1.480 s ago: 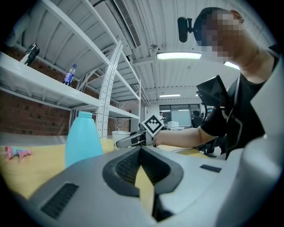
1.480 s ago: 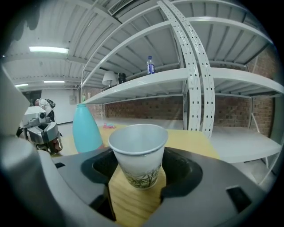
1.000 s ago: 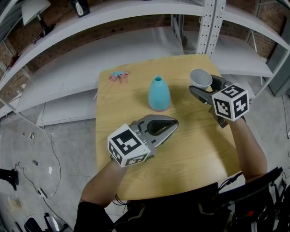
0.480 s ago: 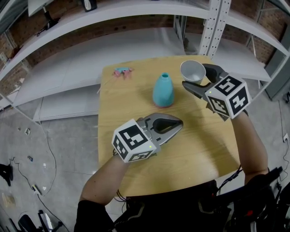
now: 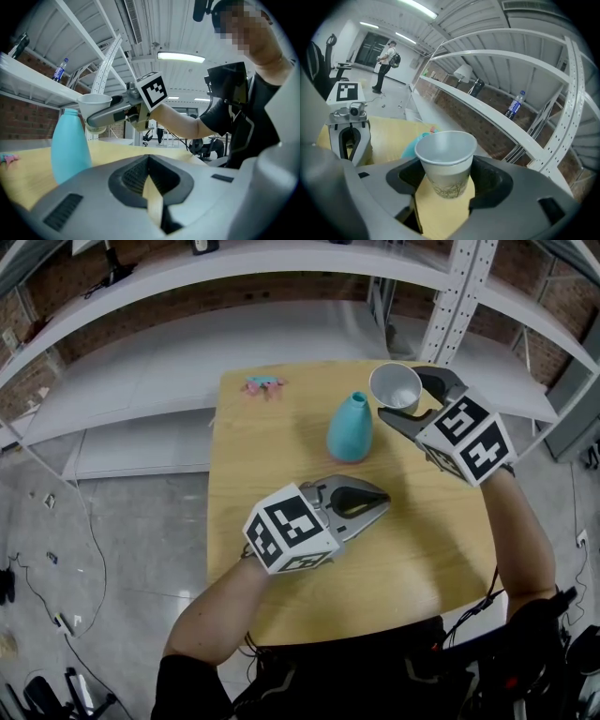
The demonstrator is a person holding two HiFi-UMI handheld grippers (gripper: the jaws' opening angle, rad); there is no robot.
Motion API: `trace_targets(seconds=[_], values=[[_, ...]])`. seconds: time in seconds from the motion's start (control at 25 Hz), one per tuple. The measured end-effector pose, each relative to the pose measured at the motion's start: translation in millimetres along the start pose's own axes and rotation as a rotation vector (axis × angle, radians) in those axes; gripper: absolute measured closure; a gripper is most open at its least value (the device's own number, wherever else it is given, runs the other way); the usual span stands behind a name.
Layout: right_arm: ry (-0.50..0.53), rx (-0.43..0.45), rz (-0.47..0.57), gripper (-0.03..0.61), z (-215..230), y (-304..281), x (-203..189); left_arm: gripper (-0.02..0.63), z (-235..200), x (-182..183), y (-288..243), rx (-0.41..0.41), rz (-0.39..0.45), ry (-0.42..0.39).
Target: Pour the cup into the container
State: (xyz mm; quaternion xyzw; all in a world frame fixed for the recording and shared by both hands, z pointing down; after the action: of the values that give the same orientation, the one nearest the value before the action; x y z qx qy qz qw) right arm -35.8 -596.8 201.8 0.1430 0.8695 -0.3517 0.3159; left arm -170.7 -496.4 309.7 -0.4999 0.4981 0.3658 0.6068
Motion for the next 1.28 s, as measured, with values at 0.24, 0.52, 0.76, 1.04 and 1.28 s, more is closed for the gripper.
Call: trace_targets(seconds=[0.24,0.52,0.76,1.04,1.28], values=[[0.079,-0.010,-0.048,0.276,-6.4,-5.2,10.2,0.612,3.4,-1.8,0.8,-0.025,-0.018,-0.002],[0.184,-0.067,-0.102,0.276,-6.5,-8.8,14.1,0.612,5.6,-2.6,0.3,-0.047,-0.033,-0.002],[0.246,-0.085,-0.121,0.276,-7.0,-10.1,18.9,0.612,5.5,-2.5,0.3,-0.044,-0.035,0.000],[0.305,-0.119,-0.141,0.277,-6.2,-11.0,21.1,0.612,6.0,-2.4,0.3,-0.048,-0.039,0.000],[0.376,-0.154,-0.163,0.277,-6.8,-12.1,25.5,0.612,5.8,-2.4,0.9,-0.050,-0.041,0.000]])
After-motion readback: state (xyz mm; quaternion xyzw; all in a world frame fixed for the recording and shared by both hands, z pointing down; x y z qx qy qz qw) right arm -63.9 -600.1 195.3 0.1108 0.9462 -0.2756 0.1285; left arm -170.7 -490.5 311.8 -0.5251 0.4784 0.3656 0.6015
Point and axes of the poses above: the fingertips, and each gripper's own axes: y backward along the fingers, z to its right, x out of its top, the point moved 10 cm from there along y, backward along the fingers, and after that the axes turned 4 degrees about -z, right-handed, at the moved point
